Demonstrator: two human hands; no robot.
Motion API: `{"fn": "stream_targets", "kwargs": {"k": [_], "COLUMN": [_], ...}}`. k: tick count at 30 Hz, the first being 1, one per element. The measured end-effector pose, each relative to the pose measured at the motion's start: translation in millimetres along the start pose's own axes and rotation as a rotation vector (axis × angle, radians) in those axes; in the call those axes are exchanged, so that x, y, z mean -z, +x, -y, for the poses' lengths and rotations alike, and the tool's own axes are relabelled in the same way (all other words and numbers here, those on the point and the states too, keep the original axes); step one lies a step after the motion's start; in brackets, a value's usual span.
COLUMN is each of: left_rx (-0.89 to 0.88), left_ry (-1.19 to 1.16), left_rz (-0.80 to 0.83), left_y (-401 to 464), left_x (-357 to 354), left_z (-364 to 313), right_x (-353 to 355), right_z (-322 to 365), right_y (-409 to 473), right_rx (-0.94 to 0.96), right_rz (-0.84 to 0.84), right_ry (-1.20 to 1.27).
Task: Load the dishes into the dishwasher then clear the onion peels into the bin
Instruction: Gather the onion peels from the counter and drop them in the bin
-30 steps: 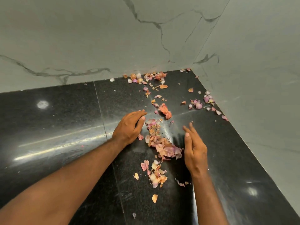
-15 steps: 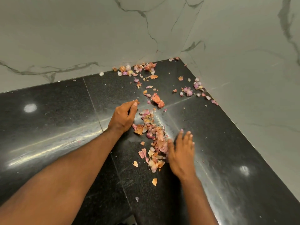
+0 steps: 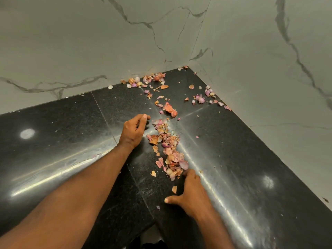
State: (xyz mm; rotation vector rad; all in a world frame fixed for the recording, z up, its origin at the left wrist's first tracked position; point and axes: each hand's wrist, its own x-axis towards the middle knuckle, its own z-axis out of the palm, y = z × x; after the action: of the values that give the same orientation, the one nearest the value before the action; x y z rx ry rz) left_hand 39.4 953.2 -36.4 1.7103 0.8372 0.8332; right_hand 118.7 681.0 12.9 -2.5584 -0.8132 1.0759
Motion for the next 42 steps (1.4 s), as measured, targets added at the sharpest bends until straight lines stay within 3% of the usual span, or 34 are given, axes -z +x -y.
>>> {"fn": "stream_targets", "kwargs": {"k": [2, 5, 8, 11, 14, 18, 23, 26, 30, 32, 36, 42], "left_rx": [0.005, 0.021, 0.107, 0.158, 0.170, 0.184, 0.151, 0.071, -0.132, -0.133, -0.110, -0.120], "left_ry": [-0.020, -0.026, -0.206, -0.331, -0.362, -0.388, -0.290, -0.108, 0.290, 0.287, 0.226, 0.266], "left_rz": [0.037, 0.036, 0.031, -0.027, -0.089, -0.145, -0.122, -0.055, 0.084, 0.075, 0.046, 0.057], "left_y": [-12.5, -35.9, -52.5, -67.5, -78.2, -75.4, -74.4, -80.5, -82.9, -82.1, -83.6, -84.1], "left_x": [3.6, 10.3, 15.4, 18.9, 24.6, 26.5, 24.2, 20.1, 18.9, 19.0, 20.5, 19.7], "left_z": [-1.5, -0.7, 5.5, 8.9, 12.3, 13.2, 14.8, 12.6, 12.1, 12.0, 10.8, 8.3], "right_x": [-7.6, -13.5, -13.0, -8.8, -14.8, -34.4, -37.3, -18.4, 12.8, 26.2, 32.4, 33.7], "right_z": [6.5, 11.7, 9.6, 5.3, 2.0, 16.2, 36.0, 42.5, 34.5, 19.7, -2.3, -12.8], "right_y": [4.9, 17.4, 25.9, 19.6, 3.3, -18.4, -5.4, 7.5, 6.7, 5.8, 6.3, 19.2], "right_rx": [0.023, 0.105, 0.214, 0.331, 0.379, 0.416, 0.516, 0.479, 0.381, 0.257, -0.017, -0.007], "right_rz": [-0.064, -0.170, -0.350, -0.441, -0.351, -0.031, -0.059, -0.103, -0.247, -0.259, -0.102, -0.032], "right_ry": [0.029, 0.277, 0.472, 0.482, 0.420, 0.168, -0.009, -0.064, 0.121, 0.119, -0.206, -0.005]}}
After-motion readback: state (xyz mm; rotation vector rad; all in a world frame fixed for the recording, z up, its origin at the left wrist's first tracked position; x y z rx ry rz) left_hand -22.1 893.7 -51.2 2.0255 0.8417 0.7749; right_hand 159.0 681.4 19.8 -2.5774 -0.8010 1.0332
